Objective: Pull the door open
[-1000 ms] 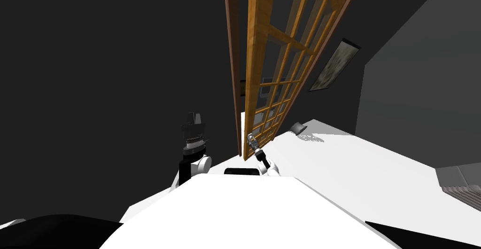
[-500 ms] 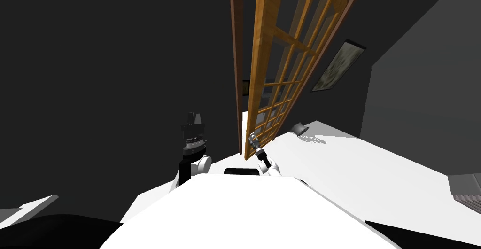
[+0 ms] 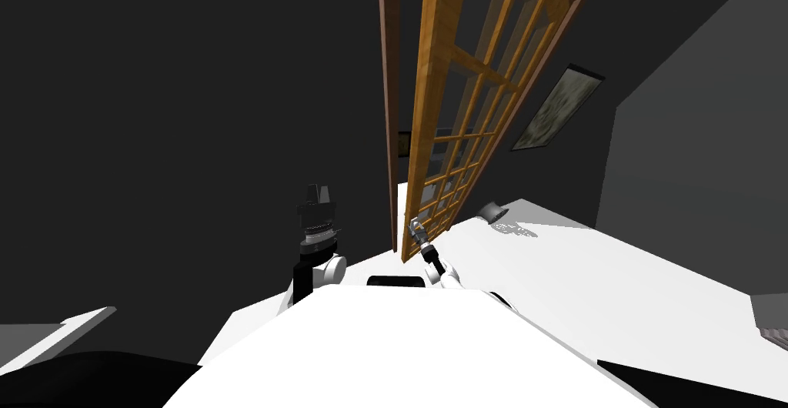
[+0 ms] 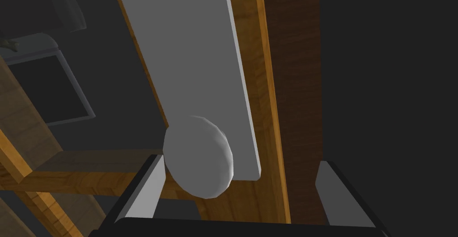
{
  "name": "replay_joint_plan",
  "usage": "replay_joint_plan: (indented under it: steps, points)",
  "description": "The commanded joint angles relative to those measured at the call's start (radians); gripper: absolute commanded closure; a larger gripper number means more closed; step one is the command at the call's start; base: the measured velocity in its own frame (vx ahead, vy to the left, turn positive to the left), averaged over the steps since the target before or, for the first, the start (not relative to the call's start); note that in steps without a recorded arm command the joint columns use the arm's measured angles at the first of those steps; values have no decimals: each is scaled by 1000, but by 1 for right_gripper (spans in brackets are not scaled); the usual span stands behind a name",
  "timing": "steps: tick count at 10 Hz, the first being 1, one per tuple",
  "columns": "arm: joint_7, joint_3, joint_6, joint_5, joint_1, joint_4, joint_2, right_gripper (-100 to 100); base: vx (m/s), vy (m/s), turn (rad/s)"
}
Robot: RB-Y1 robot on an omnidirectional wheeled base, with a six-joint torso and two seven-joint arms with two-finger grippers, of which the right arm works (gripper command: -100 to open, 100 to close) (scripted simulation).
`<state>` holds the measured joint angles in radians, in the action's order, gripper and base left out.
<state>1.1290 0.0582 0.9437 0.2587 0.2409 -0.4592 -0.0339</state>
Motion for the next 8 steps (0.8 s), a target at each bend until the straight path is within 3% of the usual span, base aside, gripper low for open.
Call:
replay_joint_plan:
  steps: [1,3,7,8]
  points:
    - [-10,18,-25,10,-31,-20,21,100,-18,-11,-20]
    - [-51,17,-25,-10,-35,-25,12,100,-61,-15,100]
    - [-79,16,-25,-24,-38,-28,6,100,-47,-15,54]
    - [-113,15,-25,-40,-42,-32,0,100,-67,-6,134]
